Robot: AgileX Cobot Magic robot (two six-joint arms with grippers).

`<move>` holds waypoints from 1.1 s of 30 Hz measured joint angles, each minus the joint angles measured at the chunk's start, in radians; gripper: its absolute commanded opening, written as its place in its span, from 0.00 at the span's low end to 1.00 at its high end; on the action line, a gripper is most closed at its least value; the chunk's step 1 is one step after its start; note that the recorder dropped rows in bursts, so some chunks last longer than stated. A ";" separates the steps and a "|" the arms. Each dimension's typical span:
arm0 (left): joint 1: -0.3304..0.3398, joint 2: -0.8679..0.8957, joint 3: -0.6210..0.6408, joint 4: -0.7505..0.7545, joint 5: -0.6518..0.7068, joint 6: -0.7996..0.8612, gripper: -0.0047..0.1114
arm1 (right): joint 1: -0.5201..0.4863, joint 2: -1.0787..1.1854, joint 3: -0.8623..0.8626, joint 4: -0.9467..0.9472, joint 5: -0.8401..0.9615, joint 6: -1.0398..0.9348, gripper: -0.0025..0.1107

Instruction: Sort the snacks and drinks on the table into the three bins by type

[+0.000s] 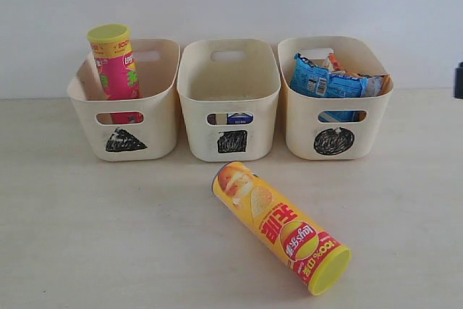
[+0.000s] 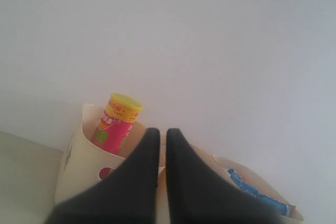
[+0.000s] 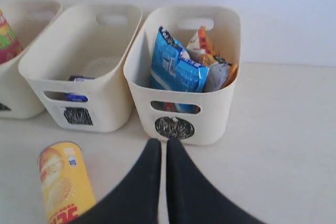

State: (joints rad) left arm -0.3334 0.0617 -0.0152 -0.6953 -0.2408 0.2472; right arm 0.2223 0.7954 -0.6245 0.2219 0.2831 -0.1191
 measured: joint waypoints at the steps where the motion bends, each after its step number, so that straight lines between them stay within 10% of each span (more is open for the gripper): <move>1: 0.000 0.000 0.000 0.000 0.000 0.000 0.07 | 0.000 -0.060 0.034 0.000 -0.020 0.015 0.02; 14: 0.000 0.000 0.000 0.000 0.000 -0.010 0.07 | -0.001 -0.759 0.474 0.000 -0.236 0.131 0.02; 23: 0.000 0.000 0.000 0.000 -0.030 -0.086 0.07 | -0.001 -0.789 0.618 0.000 -0.289 0.015 0.02; 30: 0.002 0.177 -0.228 0.726 -0.385 -0.780 0.07 | -0.001 -0.790 0.621 0.000 -0.216 -0.009 0.02; 33: 0.002 0.322 -0.373 0.939 -0.444 -0.827 0.07 | -0.001 -0.790 0.621 0.000 -0.212 -0.009 0.02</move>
State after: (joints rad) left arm -0.3318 0.3834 -0.3880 0.2439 -0.6850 -0.5794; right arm 0.2217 0.0057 -0.0040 0.2219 0.0713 -0.1282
